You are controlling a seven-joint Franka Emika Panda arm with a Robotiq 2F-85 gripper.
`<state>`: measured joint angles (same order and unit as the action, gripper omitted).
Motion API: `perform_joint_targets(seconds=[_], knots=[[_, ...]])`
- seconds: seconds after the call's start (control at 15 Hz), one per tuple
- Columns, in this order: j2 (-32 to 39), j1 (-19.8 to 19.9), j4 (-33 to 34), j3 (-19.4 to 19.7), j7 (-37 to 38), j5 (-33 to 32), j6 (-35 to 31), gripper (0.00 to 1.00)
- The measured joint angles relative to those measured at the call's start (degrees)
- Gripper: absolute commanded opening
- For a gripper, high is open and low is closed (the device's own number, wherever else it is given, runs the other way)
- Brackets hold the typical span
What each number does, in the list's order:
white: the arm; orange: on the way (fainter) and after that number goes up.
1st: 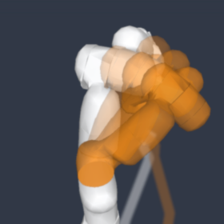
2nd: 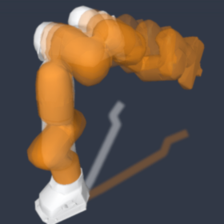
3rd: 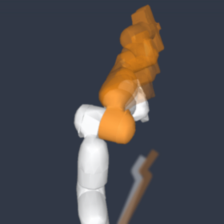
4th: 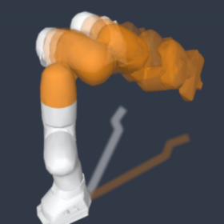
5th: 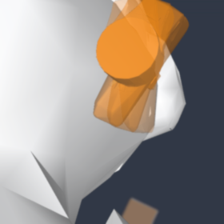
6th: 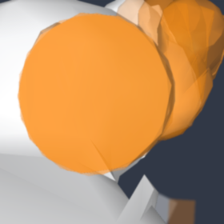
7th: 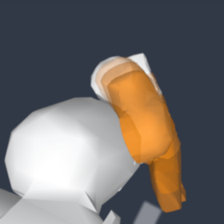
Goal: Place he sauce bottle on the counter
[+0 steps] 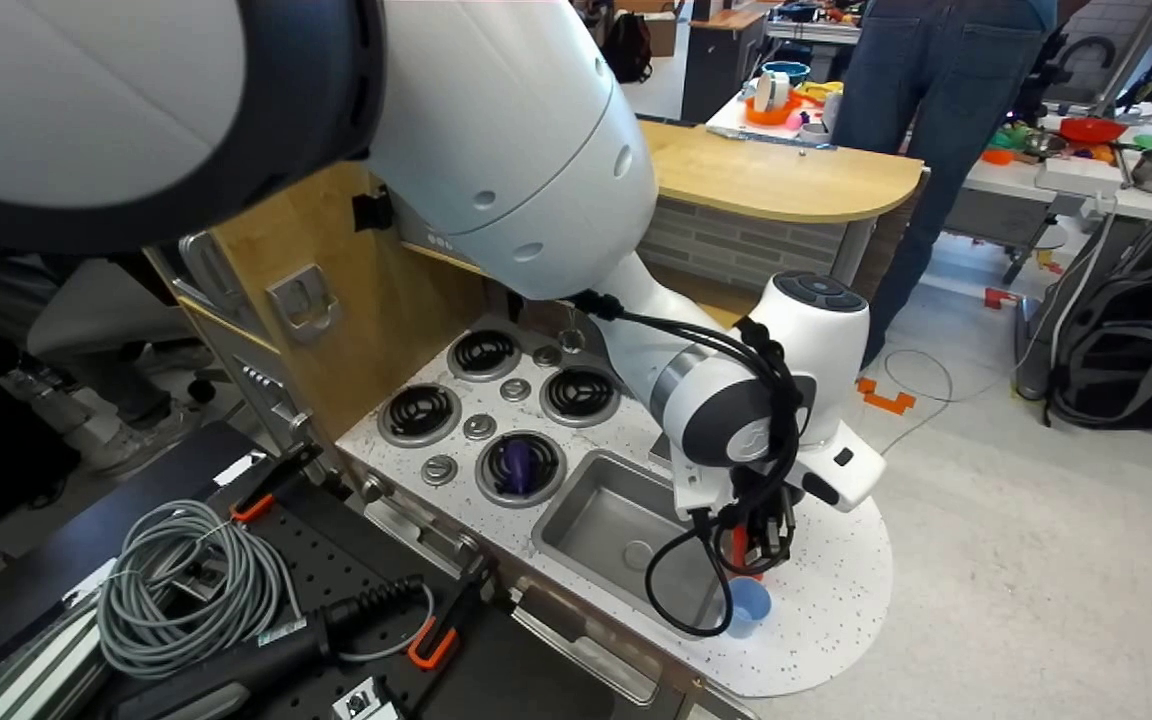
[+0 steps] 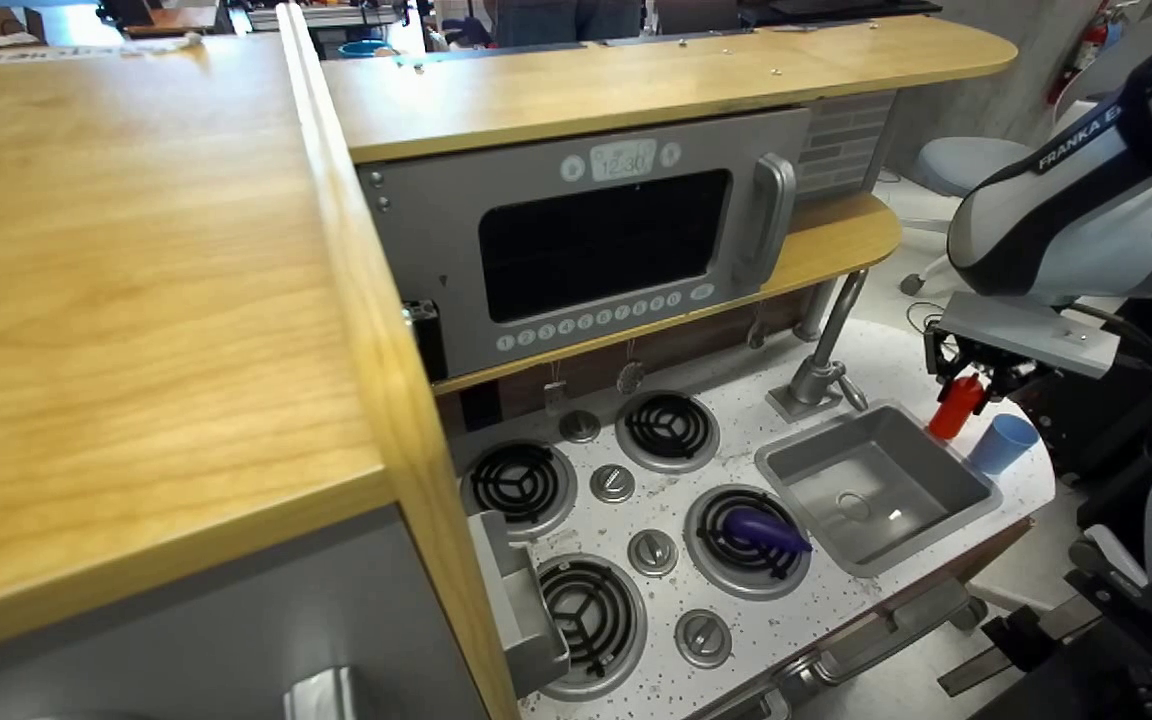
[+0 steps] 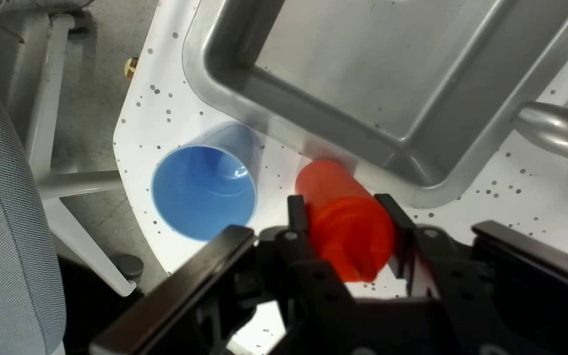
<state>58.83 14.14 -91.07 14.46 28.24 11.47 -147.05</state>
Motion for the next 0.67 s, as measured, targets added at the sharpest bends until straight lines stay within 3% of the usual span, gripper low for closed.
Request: perform_joint_targets(seconds=[0.27, 0.33, 0.4, 0.67], knots=[[1.6, 0.8, 3.5, -0.1, 0.8, 0.6, 2.8, 0.13], [2.1, 1.0, 4.3, -0.1, 0.8, 0.8, 3.3, 0.63], [2.3, 1.2, 5.1, -0.2, 0.8, 1.2, 3.9, 0.64], [3.1, 2.1, 7.1, -0.9, 0.8, 1.6, 6.7, 0.92]])
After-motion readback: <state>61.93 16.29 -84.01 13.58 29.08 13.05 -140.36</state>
